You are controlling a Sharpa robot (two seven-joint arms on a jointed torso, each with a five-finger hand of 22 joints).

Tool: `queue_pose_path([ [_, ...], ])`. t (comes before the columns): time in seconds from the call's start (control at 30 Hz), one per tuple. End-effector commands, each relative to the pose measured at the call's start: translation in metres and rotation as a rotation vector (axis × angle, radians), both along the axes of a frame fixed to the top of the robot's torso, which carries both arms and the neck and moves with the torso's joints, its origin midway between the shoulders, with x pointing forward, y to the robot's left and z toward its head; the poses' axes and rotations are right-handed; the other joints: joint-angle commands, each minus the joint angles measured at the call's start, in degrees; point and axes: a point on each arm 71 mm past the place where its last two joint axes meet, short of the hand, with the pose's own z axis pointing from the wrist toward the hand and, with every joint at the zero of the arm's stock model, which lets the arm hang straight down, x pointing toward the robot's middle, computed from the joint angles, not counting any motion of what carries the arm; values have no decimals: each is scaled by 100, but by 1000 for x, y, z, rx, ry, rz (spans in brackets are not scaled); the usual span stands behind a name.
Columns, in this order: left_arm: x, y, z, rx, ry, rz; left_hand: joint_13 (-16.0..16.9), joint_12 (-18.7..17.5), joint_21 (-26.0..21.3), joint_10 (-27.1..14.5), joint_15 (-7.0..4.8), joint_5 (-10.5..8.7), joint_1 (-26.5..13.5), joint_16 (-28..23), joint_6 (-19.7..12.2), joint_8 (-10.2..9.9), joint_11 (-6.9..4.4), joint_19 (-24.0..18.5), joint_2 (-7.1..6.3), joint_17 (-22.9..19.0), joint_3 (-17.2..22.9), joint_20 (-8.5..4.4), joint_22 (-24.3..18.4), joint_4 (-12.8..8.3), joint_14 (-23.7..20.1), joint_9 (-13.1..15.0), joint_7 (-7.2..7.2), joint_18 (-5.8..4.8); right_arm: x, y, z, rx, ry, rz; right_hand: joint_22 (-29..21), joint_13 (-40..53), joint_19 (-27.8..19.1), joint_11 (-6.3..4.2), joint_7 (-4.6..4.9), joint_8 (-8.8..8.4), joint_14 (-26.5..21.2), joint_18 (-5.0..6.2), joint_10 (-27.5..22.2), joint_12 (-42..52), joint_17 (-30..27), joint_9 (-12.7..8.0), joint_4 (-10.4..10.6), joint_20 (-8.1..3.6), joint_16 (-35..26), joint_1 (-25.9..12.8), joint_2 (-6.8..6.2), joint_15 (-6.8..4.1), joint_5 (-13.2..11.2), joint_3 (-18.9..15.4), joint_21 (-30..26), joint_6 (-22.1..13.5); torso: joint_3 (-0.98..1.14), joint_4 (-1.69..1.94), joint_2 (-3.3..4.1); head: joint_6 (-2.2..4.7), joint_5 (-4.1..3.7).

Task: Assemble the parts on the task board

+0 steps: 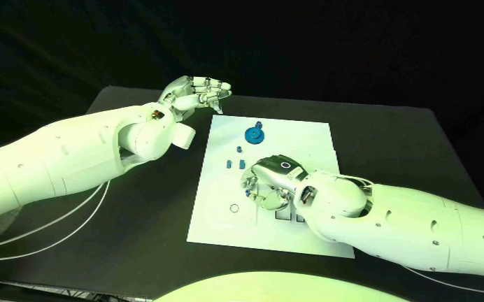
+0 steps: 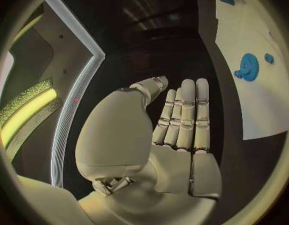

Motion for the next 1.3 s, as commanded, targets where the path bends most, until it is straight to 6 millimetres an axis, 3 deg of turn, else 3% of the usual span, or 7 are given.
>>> queue_pose_path([
  [0.03,0,-1,1,-4,-4,-10,-5,-20,-24,-41,44,8,23,-35,-33,9,9,35,7,-8,-31,7,-5,8,-2,-5,-3,79,-1,-2,0,6,-2,1,208,1,-27,5,2,-31,162,69,-50,6,-4,2,0,15,-27,21,-18,39,40,-26,-18,-24,0,-3,-1,2,-3],
  [0.37,0,0,1,-3,-3,-9,-7,-19,-26,-46,45,8,27,-37,-31,12,9,35,11,-9,-30,8,-6,7,-4,-4,-4,80,-3,-21,10,64,-21,-50,-266,-109,-262,54,-21,-178,63,183,-559,69,-371,-4,24,48,-205,71,-99,78,8,-435,-450,-192,2,-2,-10,51,-63],
  [0.7,0,4,1,0,-1,-1,-9,-18,-29,-53,46,8,31,-38,-28,19,10,35,16,-12,-32,9,-8,5,-7,-3,-5,80,7,-68,50,93,15,-157,-263,-93,-229,33,4,-228,66,177,-535,269,-429,1,78,35,-215,161,-43,58,92,-701,-471,-196,3,-24,-11,104,-89],
  [1.03,-1,3,0,-3,-3,-5,-11,-16,-31,-57,46,7,35,-39,-25,24,10,35,17,-13,-36,10,-9,3,-9,-2,-6,80,28,-104,60,9,34,-240,-205,-110,-186,22,-29,-286,86,162,-574,369,-380,-5,128,21,-169,176,-90,51,148,-849,-438,-221,-2,-5,-1,164,-255],
  [1.13,-1,3,0,-4,-4,-6,-11,-16,-31,-57,46,7,35,-39,-25,24,10,35,17,-13,-36,10,-9,3,-9,-2,-6,80,34,-113,56,-39,35,-256,-282,-127,-220,40,-59,-365,73,179,-776,421,-415,-16,235,31,-168,235,-50,69,323,-1387,-527,-292,-2,0,2,168,-293],
  [1.17,-1,3,0,-4,-4,-6,-11,-16,-31,-57,46,7,35,-39,-25,24,10,35,17,-13,-36,10,-9,3,-9,-2,-6,80,36,-115,54,-54,36,-259,-312,-112,-226,61,-96,-411,64,185,-880,546,-446,-14,354,53,-163,500,150,72,385,-2075,-576,-296,-1,1,2,169,-296],
  [1.3,-1,4,0,-4,-5,-6,-11,-16,-31,-57,46,7,35,-39,-25,24,10,35,17,-13,-36,10,-9,3,-9,-2,-6,80,39,-119,50,-95,34,-261,-382,-130,-245,76,-138,-503,50,203,-1091,709,-508,-25,732,60,-165,872,298,93,433,-2925,-675,-327,3,3,3,171,-299],
])
